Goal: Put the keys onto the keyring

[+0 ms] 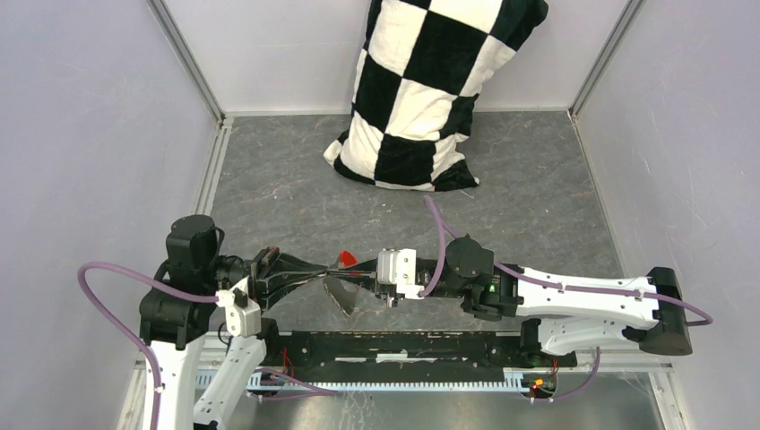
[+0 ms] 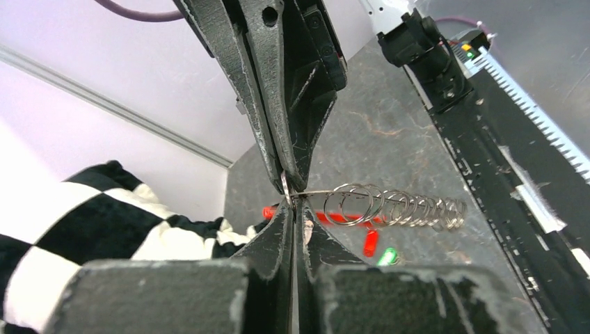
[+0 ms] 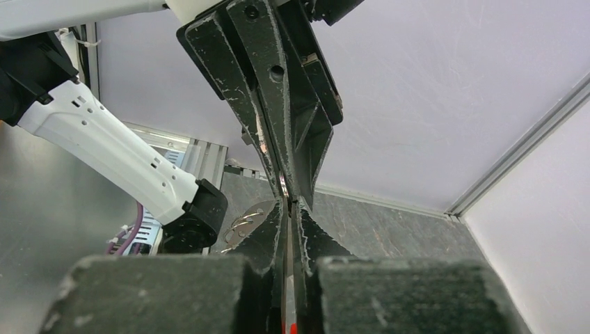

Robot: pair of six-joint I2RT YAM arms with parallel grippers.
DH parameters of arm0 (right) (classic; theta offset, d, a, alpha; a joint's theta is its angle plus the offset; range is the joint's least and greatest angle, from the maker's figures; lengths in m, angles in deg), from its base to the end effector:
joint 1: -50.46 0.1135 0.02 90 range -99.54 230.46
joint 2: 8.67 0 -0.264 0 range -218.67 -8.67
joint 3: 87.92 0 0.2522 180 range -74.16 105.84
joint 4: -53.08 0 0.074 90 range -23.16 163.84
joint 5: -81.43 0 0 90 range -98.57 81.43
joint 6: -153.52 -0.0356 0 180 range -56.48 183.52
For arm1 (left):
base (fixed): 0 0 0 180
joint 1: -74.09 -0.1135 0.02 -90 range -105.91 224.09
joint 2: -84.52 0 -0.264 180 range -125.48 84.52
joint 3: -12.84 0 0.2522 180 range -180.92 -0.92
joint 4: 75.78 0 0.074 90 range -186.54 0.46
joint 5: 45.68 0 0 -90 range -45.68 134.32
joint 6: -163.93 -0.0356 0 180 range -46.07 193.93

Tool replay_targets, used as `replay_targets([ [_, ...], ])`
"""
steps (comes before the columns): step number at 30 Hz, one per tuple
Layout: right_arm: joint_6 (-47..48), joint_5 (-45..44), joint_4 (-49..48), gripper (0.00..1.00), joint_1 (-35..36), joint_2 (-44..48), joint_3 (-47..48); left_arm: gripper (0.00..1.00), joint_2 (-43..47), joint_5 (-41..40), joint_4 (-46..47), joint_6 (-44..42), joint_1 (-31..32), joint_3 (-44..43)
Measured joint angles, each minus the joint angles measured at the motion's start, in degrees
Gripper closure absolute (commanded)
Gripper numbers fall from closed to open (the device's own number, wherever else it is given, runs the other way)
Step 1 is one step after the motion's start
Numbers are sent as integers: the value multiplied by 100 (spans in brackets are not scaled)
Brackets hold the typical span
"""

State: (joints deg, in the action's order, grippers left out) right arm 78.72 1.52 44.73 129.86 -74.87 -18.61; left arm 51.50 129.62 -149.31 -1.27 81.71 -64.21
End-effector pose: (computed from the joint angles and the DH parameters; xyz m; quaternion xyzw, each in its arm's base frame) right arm 0.0439 0.2687 0.3904 -0.5095 0.3776 0.4570 0.6237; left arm 0.0418 -0.0414 0.3948 0.6762 0.2508 -0.2803 0.6334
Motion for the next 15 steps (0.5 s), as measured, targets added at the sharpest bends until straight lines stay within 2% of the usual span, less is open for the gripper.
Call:
replay_targets([
  [7, 293, -26, 87, 99, 2, 46, 26, 97, 7, -20, -11, -481, 17, 0],
  [11, 372, -35, 339, 99, 11, 46, 151, 66, 7, -33, -9, -433, 28, 0],
  [13, 382, -111, 660, 99, 11, 33, 339, 43, 7, -138, 4, -291, 28, 0],
  [15, 415, -236, 1102, 99, 11, -33, 680, 37, 7, -313, 15, -55, 28, 0],
])
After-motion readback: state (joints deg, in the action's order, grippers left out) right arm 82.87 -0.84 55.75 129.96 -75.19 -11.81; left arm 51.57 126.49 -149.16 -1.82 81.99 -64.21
